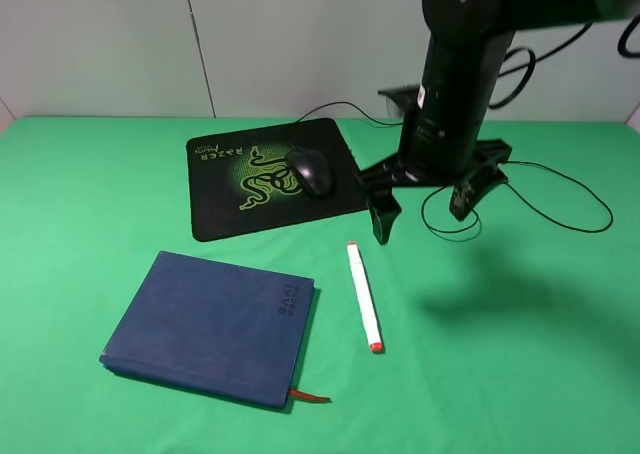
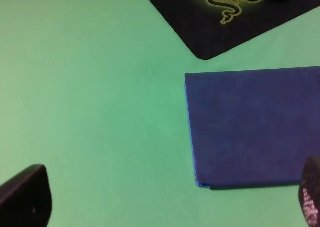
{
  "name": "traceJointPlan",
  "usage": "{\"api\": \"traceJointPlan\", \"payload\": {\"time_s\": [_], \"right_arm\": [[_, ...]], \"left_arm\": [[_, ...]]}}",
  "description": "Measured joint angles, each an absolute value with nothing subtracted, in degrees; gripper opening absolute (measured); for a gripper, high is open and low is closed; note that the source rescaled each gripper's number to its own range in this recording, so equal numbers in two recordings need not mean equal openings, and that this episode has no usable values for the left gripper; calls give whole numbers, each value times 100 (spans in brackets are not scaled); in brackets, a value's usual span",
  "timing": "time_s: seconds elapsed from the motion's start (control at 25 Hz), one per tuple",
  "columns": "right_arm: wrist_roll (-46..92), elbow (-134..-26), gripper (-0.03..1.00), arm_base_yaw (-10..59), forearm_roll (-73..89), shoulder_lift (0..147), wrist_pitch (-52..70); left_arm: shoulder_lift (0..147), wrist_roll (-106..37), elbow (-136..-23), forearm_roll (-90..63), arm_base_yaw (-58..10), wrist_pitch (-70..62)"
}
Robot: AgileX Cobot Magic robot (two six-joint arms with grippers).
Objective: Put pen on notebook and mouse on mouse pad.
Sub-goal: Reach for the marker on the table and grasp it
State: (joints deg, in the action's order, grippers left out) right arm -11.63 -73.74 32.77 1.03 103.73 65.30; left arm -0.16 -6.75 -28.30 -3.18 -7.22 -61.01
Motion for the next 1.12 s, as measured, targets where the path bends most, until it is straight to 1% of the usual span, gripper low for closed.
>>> {"api": "traceJointPlan", "payload": {"time_s": [0.24, 0.52, 0.64, 0.72, 0.88, 1.12], "right_arm": [[-1479, -6490, 100, 3277, 158, 10373, 5682], [-1366, -6109, 100, 3304, 437, 10373, 4982], [-1298, -6109, 100, 3571, 438, 10373, 4877], [-1329, -6109, 100, 3885, 433, 10373, 4728], [-1930, -6109, 100, 4372, 136, 10373, 4321], [-2742, -6109, 100, 4478, -635, 10378, 4128]], "left_arm": [[-16, -675, -2830, -318, -722, -6101], [-16, -675, -2830, -318, -722, -6101], [-16, -675, -2830, -318, -722, -6101], [-16, -675, -2830, -318, -722, -6101], [-16, -675, -2830, -318, -722, -6101], [-16, -675, -2830, -318, -722, -6101]]}}
